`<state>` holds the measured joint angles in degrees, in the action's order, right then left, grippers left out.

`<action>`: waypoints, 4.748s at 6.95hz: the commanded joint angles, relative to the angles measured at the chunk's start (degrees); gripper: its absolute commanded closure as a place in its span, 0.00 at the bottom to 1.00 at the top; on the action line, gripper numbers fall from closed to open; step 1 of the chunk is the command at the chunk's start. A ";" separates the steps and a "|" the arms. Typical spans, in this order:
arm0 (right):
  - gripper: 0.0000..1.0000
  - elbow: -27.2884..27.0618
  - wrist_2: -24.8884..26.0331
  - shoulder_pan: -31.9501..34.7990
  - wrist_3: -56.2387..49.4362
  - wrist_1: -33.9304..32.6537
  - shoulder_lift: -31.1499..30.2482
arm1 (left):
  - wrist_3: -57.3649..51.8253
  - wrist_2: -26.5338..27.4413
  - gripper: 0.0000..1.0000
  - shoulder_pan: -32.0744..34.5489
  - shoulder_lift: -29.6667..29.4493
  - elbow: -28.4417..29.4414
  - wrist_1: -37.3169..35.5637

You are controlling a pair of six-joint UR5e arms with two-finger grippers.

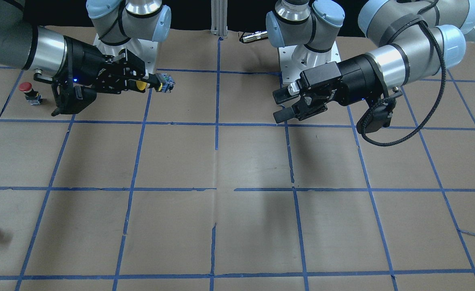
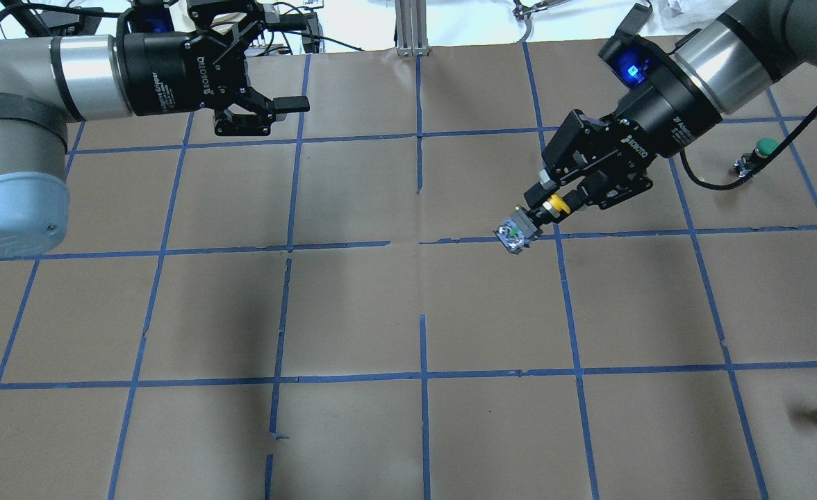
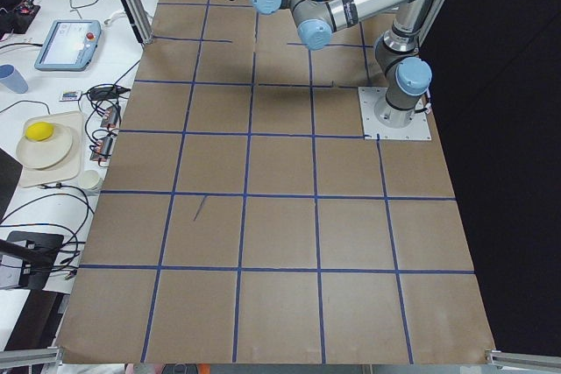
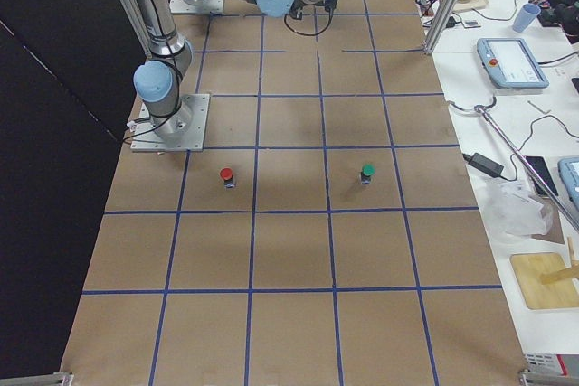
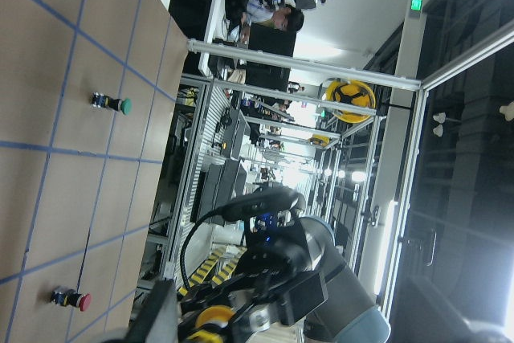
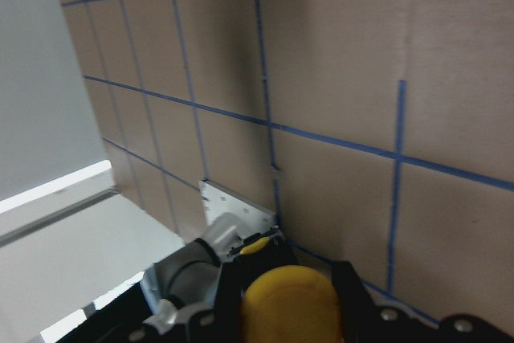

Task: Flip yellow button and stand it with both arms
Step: 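Carry the button with the right gripper farther along the table, cap up, then lower the button upright onto the table and open the right gripper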

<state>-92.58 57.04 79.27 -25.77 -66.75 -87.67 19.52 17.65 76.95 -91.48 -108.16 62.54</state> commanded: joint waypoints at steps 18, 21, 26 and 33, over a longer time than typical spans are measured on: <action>0.68 -27.56 26.98 -34.54 -78.47 -64.55 8.04 | -29.19 70.59 0.00 10.77 0.33 21.33 30.80; 0.01 -27.92 27.16 -34.54 -76.37 -64.83 8.31 | -29.01 70.77 0.00 10.85 0.60 21.24 30.80; 0.00 -24.69 27.95 -31.83 -62.08 -61.25 4.63 | -29.10 72.53 0.00 10.33 0.96 21.67 32.47; 0.00 8.12 30.50 -9.27 -6.83 -17.11 0.95 | -28.75 71.29 0.00 10.50 -0.63 25.55 35.81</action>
<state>-85.88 87.14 65.14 -42.44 -86.39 -84.63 -9.24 89.01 87.42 -92.18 -82.40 98.48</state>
